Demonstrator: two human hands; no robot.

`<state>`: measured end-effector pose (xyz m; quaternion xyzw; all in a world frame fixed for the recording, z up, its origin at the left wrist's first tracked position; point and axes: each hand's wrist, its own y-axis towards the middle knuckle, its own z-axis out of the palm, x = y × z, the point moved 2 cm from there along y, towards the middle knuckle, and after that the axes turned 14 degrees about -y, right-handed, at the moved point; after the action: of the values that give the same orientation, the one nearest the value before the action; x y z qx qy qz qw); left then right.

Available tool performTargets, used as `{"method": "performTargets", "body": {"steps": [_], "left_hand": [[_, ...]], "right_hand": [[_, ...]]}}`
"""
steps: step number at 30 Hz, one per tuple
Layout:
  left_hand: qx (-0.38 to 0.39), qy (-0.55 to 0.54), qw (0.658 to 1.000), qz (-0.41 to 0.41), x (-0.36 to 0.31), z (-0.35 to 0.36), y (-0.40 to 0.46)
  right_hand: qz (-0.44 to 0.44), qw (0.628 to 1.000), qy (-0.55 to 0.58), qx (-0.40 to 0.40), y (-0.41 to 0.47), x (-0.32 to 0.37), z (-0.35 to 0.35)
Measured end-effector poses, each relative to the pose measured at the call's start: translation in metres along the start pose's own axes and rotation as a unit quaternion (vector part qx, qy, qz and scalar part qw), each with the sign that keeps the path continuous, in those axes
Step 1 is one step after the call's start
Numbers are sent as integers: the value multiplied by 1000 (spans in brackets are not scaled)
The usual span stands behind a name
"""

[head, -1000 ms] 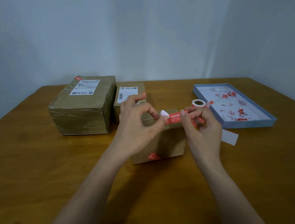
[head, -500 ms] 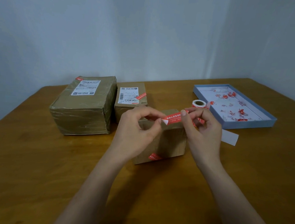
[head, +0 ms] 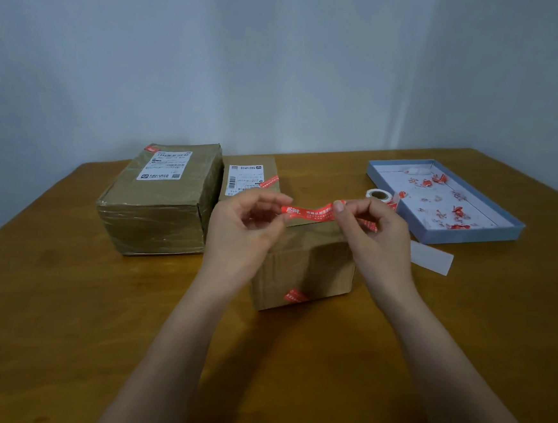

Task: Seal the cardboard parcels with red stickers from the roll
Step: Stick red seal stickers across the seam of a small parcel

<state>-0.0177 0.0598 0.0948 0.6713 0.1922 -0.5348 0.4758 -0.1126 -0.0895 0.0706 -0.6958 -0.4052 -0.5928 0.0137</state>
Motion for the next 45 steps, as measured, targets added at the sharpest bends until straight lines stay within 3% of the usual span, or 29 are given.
{"method": "performTargets", "body": {"steps": [9, 12, 27, 45], "left_hand": [[-82, -65, 993, -47, 2, -9, 3], [-87, -76, 991, -73, 5, -7, 3], [-52, 74, 996, -20, 9, -5, 2], [-44, 101, 991, -81, 18, -6, 2]], "right_hand": [[-13, 988, -120, 93, 35, 17, 7], [3, 992, -88, 89, 31, 9, 11], [21, 995, -89, 47, 17, -7, 19], [-9, 972, -227, 62, 12, 2, 20]]}}
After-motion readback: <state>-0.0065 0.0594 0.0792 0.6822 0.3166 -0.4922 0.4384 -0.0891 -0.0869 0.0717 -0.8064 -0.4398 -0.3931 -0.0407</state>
